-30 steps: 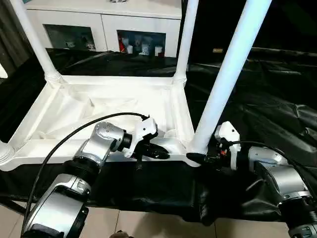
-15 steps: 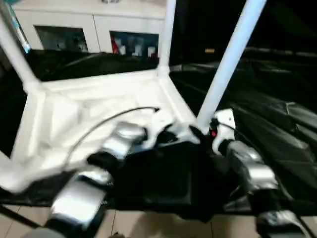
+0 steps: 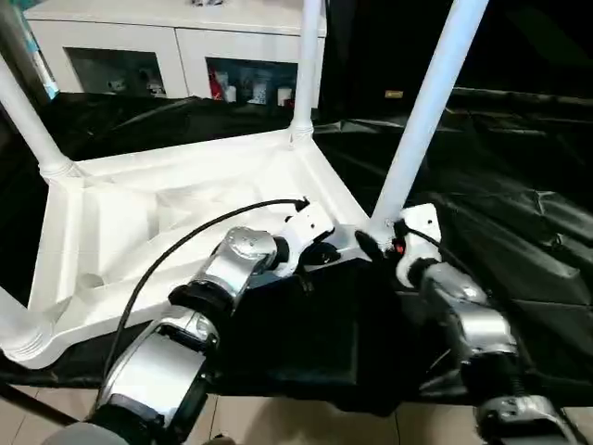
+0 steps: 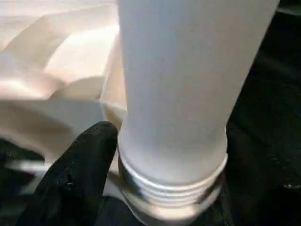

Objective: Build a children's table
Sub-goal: Rotate leg to tighten

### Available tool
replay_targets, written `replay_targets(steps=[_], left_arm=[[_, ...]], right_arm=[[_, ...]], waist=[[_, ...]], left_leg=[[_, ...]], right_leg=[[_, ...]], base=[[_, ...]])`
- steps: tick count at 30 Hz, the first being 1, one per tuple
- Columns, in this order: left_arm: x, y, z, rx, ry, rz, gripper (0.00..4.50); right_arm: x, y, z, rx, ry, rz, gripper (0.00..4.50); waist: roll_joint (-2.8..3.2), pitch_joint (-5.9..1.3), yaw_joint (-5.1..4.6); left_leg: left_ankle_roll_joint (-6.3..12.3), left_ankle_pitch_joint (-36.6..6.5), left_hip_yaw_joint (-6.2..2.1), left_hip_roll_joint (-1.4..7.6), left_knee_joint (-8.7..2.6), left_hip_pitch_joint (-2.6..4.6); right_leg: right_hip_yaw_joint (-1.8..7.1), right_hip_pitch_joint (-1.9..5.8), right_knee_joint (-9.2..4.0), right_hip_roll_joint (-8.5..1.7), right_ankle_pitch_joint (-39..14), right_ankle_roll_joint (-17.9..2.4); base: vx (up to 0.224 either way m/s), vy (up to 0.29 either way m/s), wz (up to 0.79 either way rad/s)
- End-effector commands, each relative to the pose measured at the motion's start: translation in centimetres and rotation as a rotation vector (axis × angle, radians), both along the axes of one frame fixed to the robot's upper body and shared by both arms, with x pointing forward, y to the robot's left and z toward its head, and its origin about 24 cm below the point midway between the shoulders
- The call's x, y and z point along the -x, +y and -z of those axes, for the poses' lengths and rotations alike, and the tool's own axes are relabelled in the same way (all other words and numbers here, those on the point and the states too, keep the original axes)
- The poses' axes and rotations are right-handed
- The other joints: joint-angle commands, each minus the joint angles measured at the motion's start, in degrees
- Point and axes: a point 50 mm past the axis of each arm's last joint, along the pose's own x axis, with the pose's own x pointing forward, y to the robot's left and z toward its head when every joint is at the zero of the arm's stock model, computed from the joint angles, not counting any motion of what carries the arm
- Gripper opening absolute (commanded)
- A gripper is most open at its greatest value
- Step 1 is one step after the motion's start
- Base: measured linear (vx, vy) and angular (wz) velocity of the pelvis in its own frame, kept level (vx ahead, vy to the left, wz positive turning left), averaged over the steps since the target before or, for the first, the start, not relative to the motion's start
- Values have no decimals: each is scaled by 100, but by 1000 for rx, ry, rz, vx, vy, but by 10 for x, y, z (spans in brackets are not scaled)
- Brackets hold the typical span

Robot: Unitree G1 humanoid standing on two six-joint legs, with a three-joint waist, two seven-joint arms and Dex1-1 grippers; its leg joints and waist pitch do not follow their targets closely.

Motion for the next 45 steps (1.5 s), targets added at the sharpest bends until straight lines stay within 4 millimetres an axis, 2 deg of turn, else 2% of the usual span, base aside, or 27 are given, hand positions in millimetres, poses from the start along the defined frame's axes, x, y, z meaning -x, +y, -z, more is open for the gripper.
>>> replay_targets(steps=[1, 2, 3, 6, 7, 8, 9, 10, 11, 12, 14, 18, 27, 32, 33, 35, 38, 39, 40, 41, 43, 45], left_arm=[[2, -2, -6, 71, -15, 53, 0], [5, 1, -6, 82, -4, 105, 0], [8, 4, -5, 88, 10, 141, 0], [13, 14, -4, 76, 46, 204, 0], [14, 16, -4, 80, 53, 223, 0], [16, 18, -4, 89, 65, 247, 0], [18, 20, -5, 104, 79, 272, 0], [18, 20, -5, 104, 79, 272, 0], [22, 23, -7, 126, 115, 322, 0], [23, 24, -7, 129, 122, 332, 0], [26, 27, -7, 134, 140, 357, 0], [29, 29, -8, 142, 154, 373, 0], [32, 32, -8, 128, 168, 377, 0], [33, 33, -8, 128, 167, 373, 0], [33, 33, -7, 124, 164, 364, 0], [28, 32, -5, 97, 133, 297, 0], [16, 28, 0, 46, 75, 135, 0], [12, 25, 0, 46, 61, 78, 0], [8, 21, 0, 48, 48, 30, 0], [5, 16, -1, 50, 37, -19, 0], [0, 9, -1, 47, 15, -94, 0], [-3, 4, -1, 44, 2, -145, 0]], right_arm=[[8, 18, -5, -20, -4, -213, 385], [11, 10, -8, -7, -5, -251, 385], [13, 4, -10, 1, -5, -282, 385], [21, -15, -18, 35, 7, -386, 385], [24, -19, -19, 44, 15, -411, 385], [26, -24, -20, 54, 26, -442, 385], [28, -27, -22, 62, 34, -467, 385], [28, -27, -22, 62, 34, -467, 385], [30, -31, -26, 66, 43, -492, 385], [30, -31, -26, 68, 44, -498, 385], [29, -30, -27, 65, 48, -521, 385], [30, -22, -27, 48, 66, -578, 385], [32, -15, -22, 37, 91, -608, 304], [32, -16, -21, 29, 99, -604, 281], [32, -17, -19, 26, 104, -581, 279], [28, -20, -14, 28, 109, -496, 277], [19, -23, -2, 39, 117, -299, 274], [17, -21, 3, 36, 124, -232, 274], [16, -17, 7, 32, 130, -176, 274], [15, -13, 11, 20, 135, -119, 274], [14, -4, 16, 6, 139, -41, 273], [13, 5, 20, 11, 138, 0, 273]], waist=[[-96, -324, 0], [-127, -318, 21], [-105, -325, 16], [-106, -321, 25], [-203, -329, 15], [-146, -316, 49], [-172, -315, 43], [-163, -308, 53], [-182, -307, 55], [-165, -307, 72], [-170, -294, 77], [-170, -294, 96], [-161, -308, 121], [-154, -308, 120], [-113, -312, 122], [-136, -314, 105], [-147, -306, 73], [-157, -305, 49], [-143, -301, 43], [-155, -303, -2], [-149, -303, -14], [-168, -309, -18]], left_leg=[[403, -1145, -136, 269, -362, 18], [454, -1103, -137, 274, -361, 26], [488, -1081, -135, 279, -355, 16], [542, -1020, -135, 294, -349, 12], [579, -1002, -119, 290, -335, 7], [586, -1011, -124, 305, -338, 17], [582, -998, -118, 307, -337, 17], [576, -1002, -125, 312, -342, 19], [571, -1014, -117, 310, -336, 14], [557, -997, -125, 319, -345, 15], [512, -1048, -114, 321, -346, 32], [434, -1105, -128, 324, -357, 32], [404, -1004, -125, 321, -355, 27], [404, -973, -124, 319, -353, 26], [392, -962, -129, 321, -357, 33], [380, -983, -126, 310, -352, 25], [280, -1100, -135, 287, -359, 37], [233, -1122, -138, 289, -363, 43], [201, -1153, -142, 292, -365, 47], [112, -1276, -164, 296, -381, 51], [98, -1324, -166, 295, -384, 64], [148, -1321, -157, 274, -377, 59]], right_leg=[[277, 308, -476, -435, -1682, -912], [276, 320, -481, -441, -1684, -913], [280, 301, -459, -445, -1641, -944], [276, 311, -441, -442, -1504, -1041], [269, 315, -437, -432, -1501, -1048], [277, 299, -438, -454, -1601, -1051], [272, 290, -442, -445, -1637, -1040], [269, 290, -438, -449, -1663, -1043], [272, 280, -445, -452, -1730, -1024], [271, 289, -439, -467, -1788, -1039], [271, 253, -459, -453, -1940, -1015], [272, 251, -457, -462, -2066, -954], [280, 263, -429, -465, -1813, -989], [280, 263, -427, -459, -1782, -995], [280, 263, -419, -456, -1730, -1011], [275, 266, -423, -450, -1687, -1017], [265, 251, -474, -451, -2066, -897], [264, 238, -482, -444, -2164, -863], [267, 230, -487, -450, -2196, -855], [261, 234, -495, -448, -2273, -839], [266, 223, -502, -451, -2272, -823], [274, 224, -513, -456, -2265, -787]], base=[[0, 0, 0], [0, 0, 0], [0, 0, 0], [0, 0, 0], [0, 0, 0], [0, 0, 0], [0, 0, 0], [0, 0, 0], [0, 0, 0], [0, 0, 0], [0, 0, 0], [0, 0, 0], [0, 0, 0], [0, 0, 0], [0, 0, 0], [0, 0, 0], [0, 0, 0], [0, 0, 0], [0, 0, 0], [0, 0, 0], [0, 0, 0], [0, 0, 0]])
